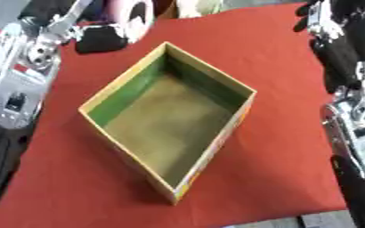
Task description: Pick up objects on the table and place them in the box.
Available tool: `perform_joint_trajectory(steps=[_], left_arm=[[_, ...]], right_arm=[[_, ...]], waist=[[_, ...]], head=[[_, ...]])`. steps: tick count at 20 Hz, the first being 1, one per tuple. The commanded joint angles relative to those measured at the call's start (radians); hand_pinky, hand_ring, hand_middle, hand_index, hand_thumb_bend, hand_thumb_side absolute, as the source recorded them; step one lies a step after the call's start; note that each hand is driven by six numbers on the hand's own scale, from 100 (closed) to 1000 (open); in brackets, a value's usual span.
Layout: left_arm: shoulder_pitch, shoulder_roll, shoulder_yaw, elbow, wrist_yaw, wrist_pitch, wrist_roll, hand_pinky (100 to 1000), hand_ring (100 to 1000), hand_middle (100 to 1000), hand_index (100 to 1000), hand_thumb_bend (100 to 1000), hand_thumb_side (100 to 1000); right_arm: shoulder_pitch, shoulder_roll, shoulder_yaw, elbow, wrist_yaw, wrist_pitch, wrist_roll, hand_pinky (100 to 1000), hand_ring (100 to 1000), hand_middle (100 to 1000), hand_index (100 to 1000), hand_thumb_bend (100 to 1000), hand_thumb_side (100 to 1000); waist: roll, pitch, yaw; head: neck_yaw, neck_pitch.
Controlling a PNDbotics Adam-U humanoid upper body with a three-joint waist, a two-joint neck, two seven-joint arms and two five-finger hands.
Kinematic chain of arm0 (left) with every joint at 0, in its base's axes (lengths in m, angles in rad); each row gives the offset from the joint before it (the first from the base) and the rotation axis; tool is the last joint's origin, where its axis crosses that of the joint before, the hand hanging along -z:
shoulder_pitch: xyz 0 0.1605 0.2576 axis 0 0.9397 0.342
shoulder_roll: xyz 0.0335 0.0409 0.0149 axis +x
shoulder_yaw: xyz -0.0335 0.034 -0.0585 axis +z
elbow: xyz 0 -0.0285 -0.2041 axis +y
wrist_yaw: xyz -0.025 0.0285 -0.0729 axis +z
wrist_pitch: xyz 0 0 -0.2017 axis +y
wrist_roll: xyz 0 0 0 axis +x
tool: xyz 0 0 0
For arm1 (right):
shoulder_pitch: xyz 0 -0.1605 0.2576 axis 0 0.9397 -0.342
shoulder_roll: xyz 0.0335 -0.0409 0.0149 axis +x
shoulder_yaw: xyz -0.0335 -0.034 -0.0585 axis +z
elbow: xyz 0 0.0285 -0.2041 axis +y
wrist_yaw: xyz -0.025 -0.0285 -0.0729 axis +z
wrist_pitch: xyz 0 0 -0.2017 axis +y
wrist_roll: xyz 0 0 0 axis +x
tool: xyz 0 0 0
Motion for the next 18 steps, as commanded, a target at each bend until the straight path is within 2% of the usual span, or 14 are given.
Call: perform_joint_trajectory(steps=[1, 9, 15, 18], left_arm=[[0.001, -0.024, -0.016, -0.031, -0.028, -0.006, -0.031, 269, 441, 449, 552, 100, 491], [0.053, -0.065, -0.062, 0.032, -0.048, -0.027, -0.1, 279, 449, 455, 558, 100, 493], [0.063, -0.089, -0.089, 0.099, -0.045, -0.054, -0.123, 289, 461, 462, 570, 100, 413], [0.065, -0.095, -0.101, 0.127, -0.056, -0.07, -0.155, 321, 488, 482, 617, 100, 346]], right_arm=[[-0.012, -0.006, -0.005, -0.021, -0.007, 0.002, 0.0, 387, 498, 501, 630, 100, 300], [-0.003, -0.005, -0.002, -0.021, -0.005, 0.009, 0.003, 386, 497, 500, 629, 100, 302], [0.001, -0.003, 0.0, -0.021, -0.004, 0.013, 0.003, 385, 496, 499, 628, 100, 302], [0.002, -0.002, 0.002, -0.021, -0.004, 0.016, 0.004, 384, 498, 499, 627, 100, 303]], waist=[[-0.001, -0.023, 0.004], [0.003, -0.026, 0.019], [0.006, -0.026, 0.019], [0.008, -0.026, 0.02]], head=[[0.019, 0.006], [0.043, -0.002], [0.056, -0.011], [0.056, -0.009]])
